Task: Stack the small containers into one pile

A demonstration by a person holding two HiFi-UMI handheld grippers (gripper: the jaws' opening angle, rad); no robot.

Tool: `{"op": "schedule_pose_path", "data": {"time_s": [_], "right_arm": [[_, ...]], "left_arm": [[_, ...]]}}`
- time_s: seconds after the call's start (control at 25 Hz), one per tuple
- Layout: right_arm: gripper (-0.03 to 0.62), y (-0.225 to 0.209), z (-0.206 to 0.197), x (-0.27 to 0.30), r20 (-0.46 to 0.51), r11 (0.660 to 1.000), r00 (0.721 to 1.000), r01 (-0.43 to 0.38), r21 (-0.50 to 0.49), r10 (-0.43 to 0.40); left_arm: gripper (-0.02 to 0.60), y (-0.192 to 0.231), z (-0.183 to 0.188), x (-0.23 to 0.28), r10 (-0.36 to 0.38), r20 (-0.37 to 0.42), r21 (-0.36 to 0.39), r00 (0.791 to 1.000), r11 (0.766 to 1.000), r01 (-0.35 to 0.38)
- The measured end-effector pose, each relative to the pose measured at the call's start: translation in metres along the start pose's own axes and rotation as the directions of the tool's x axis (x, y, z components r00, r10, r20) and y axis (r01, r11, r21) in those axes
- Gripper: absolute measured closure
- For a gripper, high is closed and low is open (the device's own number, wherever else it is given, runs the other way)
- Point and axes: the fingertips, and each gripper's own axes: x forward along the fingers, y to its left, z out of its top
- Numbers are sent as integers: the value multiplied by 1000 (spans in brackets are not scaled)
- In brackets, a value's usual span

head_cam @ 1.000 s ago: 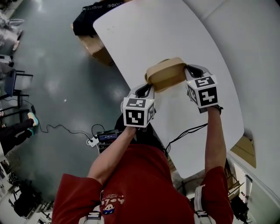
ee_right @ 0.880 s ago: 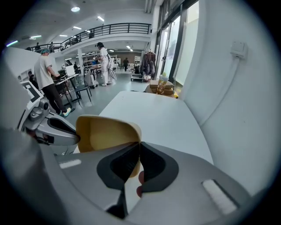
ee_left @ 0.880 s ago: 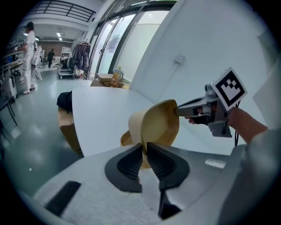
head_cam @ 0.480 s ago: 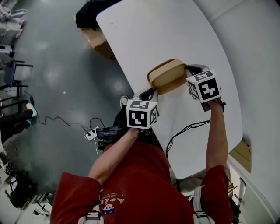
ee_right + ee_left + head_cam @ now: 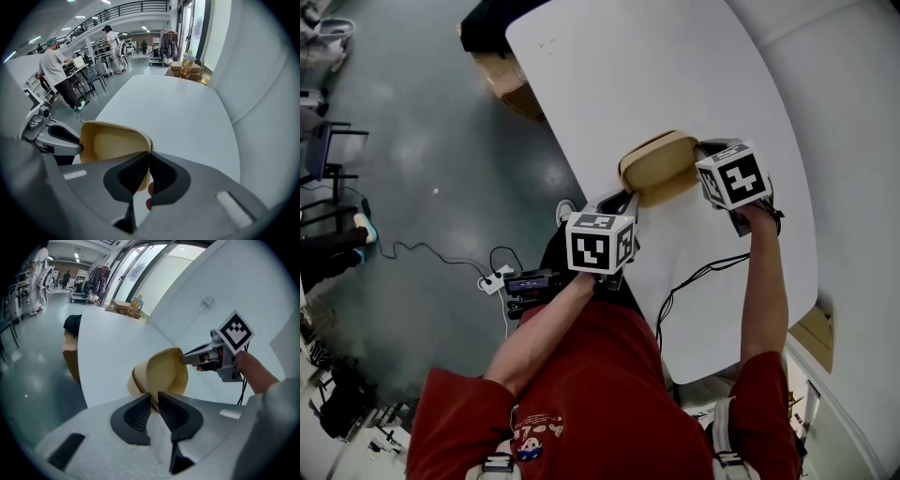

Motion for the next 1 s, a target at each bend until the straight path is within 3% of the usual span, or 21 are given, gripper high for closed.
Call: {"op": "schedule_pose_path", "data": {"time_s": [0.48,1.0], "right_arm": [[580,-5,-5,12,-90,998,995,-46,53,51],[580,-6,-7,10,-149,997,987,-61,51,68]], "left_arm": [[525,-3,0,2,-15,-32,-16,999,1000,15],[531,-10,-2,0,-62,-65,-139,996,989,53]]}}
